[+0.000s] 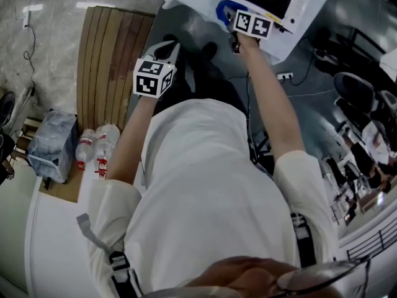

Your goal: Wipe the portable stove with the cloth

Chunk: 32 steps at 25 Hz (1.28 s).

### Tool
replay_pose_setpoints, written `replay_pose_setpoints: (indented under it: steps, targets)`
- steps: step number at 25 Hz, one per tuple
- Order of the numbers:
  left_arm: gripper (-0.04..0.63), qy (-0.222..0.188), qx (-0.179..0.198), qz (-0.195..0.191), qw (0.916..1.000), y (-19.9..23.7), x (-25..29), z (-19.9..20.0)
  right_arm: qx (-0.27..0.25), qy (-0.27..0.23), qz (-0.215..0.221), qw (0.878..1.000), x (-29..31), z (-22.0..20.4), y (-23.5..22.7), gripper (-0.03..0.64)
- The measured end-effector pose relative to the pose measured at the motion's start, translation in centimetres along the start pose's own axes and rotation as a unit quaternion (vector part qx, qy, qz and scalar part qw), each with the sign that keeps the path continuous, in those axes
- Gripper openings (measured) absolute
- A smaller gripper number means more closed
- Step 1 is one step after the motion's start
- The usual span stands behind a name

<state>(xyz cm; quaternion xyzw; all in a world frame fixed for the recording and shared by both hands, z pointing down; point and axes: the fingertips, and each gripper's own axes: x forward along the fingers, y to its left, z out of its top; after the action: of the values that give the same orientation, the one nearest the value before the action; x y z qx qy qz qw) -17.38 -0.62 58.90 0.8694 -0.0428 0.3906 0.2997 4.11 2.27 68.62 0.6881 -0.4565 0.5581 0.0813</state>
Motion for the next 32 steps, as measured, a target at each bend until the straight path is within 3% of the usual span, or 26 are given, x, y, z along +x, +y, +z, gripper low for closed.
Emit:
replay_pose_setpoints:
  steps: [10, 16, 23, 32]
  targets:
    - [0.032, -0.005, 0.005, 0.007, 1.0000, 3.9, -3.1, 0.0, -0.008, 0.004, 0.021, 1.000, 2.4, 0.5, 5.7, 0.081]
    - [0.032, -0.005, 0.012, 0.010, 0.9999, 3.6, -4.0, 0.0, -0.010, -0.010, 0.038, 0.999, 2.1, 0.8, 7.3, 0.081]
    - [0.032, -0.011, 0.037, 0.009, 0.9992, 3.5, -4.6, 1.1, -0.028, -0.039, 0.059, 0.997, -0.7, 1.4, 10.1, 0.081]
    - [0.032, -0.033, 0.073, 0.006, 0.9967, 1.8, -4.5, 5.5, -0.071, -0.075, 0.075, 0.992, -7.0, 2.4, 12.0, 0.081]
